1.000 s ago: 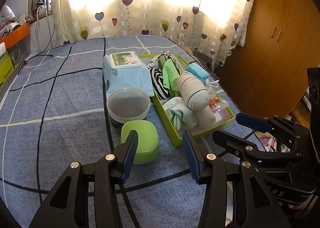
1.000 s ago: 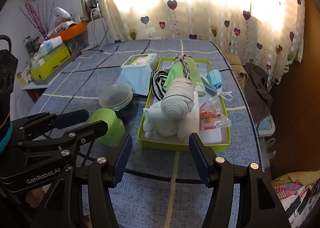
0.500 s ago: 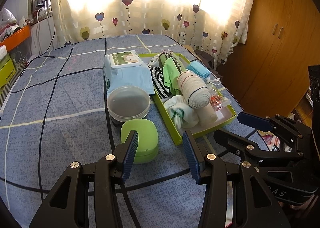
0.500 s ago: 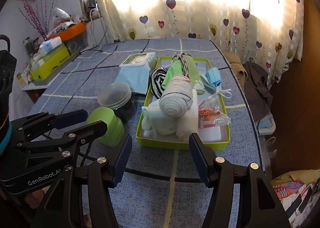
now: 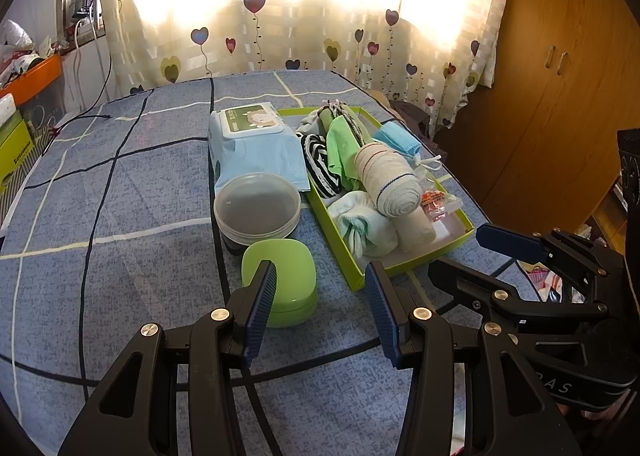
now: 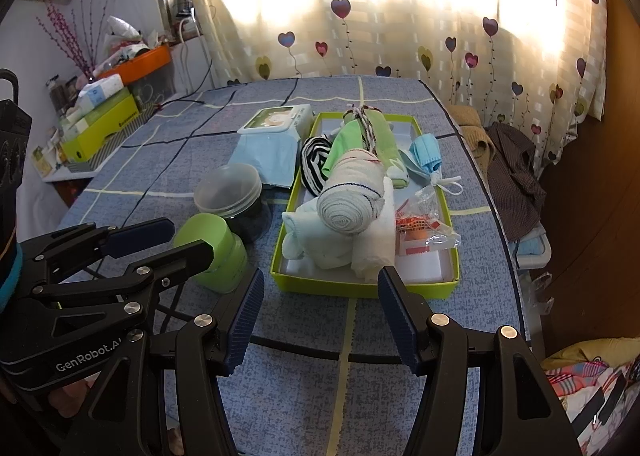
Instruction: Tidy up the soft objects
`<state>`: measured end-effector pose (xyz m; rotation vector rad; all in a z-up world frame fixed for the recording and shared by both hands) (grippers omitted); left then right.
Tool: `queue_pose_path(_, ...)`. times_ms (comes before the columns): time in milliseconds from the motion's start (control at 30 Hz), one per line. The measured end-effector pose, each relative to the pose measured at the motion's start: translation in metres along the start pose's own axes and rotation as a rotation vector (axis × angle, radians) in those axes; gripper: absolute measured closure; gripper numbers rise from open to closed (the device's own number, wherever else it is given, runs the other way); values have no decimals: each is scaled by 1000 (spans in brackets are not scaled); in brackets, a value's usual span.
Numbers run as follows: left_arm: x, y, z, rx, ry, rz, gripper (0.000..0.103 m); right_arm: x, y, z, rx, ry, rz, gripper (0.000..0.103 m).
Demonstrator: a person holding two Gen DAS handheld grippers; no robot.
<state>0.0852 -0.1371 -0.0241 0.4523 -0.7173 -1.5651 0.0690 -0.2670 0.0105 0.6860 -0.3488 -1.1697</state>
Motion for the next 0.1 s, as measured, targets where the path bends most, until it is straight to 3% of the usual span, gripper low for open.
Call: queue_pose_path(100, 1, 0, 0, -1, -2, 1, 56, 0, 0, 0, 0, 0, -1, 44)
Point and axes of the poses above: each gripper's, at about its wrist camera, not at the fingertips, and z roughly against the way its jaws point, x to its right, y to its top, the point moved 5 cm from there along -z, roughly the way its jaws point, and after that the axes turned 1 degree about y, right-handed, at the moved point
